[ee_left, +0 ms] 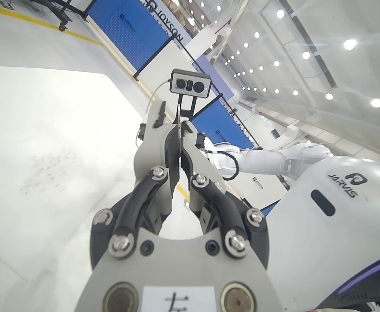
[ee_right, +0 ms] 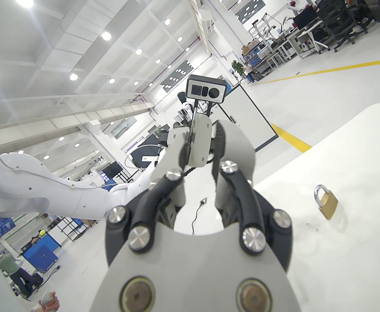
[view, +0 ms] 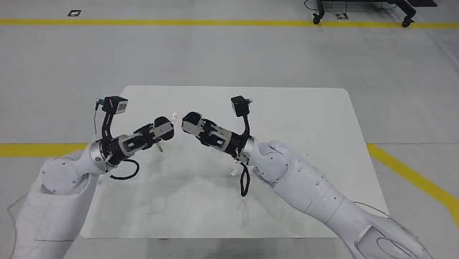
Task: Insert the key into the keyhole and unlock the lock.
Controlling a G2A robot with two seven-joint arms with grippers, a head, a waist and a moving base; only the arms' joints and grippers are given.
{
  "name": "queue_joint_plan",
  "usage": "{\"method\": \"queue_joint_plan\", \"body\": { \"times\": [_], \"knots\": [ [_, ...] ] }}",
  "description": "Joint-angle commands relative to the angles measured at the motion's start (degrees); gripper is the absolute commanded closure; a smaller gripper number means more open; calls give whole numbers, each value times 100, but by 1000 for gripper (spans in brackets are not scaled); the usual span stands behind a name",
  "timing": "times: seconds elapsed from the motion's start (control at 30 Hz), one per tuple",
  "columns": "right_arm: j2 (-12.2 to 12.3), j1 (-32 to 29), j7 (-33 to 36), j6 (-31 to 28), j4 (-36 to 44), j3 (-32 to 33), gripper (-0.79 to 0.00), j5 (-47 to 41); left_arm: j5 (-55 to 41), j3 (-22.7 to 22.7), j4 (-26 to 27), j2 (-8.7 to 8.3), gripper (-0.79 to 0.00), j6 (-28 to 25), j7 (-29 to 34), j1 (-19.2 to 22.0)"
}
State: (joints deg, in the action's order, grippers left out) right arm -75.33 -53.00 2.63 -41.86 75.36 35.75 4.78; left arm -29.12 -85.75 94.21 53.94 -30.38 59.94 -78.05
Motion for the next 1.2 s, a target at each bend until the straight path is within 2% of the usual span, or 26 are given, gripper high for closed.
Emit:
{"method": "queue_joint_plan", "body": {
  "times": [0.0, 0.43, 0.5, 0.53, 0.63, 0.67, 0.77, 0.83, 0.93, 1.07, 1.17],
  "knots": [
    [0, 0, 0, 0, 0, 0, -785, 0, -36, -7, -32, -5, 0, 66, 97, 12],
    [0, 0, 0, 0, 0, 0, -785, 0, -36, -7, -32, -5, 0, 66, 97, 12],
    [0, 0, 0, 0, 0, 0, -785, 0, 239, 65, 65, -3, 0, 149, 31, -54],
    [14, -23, 177, 62, -24, -7, -785, 93, 439, 111, 103, -4, 0, 209, -1, -100],
    [133, 140, 1549, 608, -170, 83, -785, 117, 600, 116, 194, -10, 0, 286, -38, -179],
    [186, 109, 1745, 743, -146, 201, -785, 90, 657, 68, 218, -24, 0, 304, 47, -188],
    [358, -115, 2423, 715, 98, 573, -785, -354, 891, -149, 231, -80, 0, 386, 333, -191],
    [469, -266, 2881, 767, 333, 808, -785, -606, 1488, -326, 326, -112, 0, 371, 175, -265],
    [601, -388, 3857, 960, 635, 1009, -785, -1008, 1500, -299, 541, -139, 0, 319, 513, -398],
    [715, -355, 5283, 1320, 743, 1099, -785, -1535, 1700, -185, 569, -181, 0, 633, 1008, -330],
    [749, -304, 5863, 1461, 703, 1148, -785, -1912, 1491, -59, 542, -196, 0, 652, 1397, -239]
  ]
}}
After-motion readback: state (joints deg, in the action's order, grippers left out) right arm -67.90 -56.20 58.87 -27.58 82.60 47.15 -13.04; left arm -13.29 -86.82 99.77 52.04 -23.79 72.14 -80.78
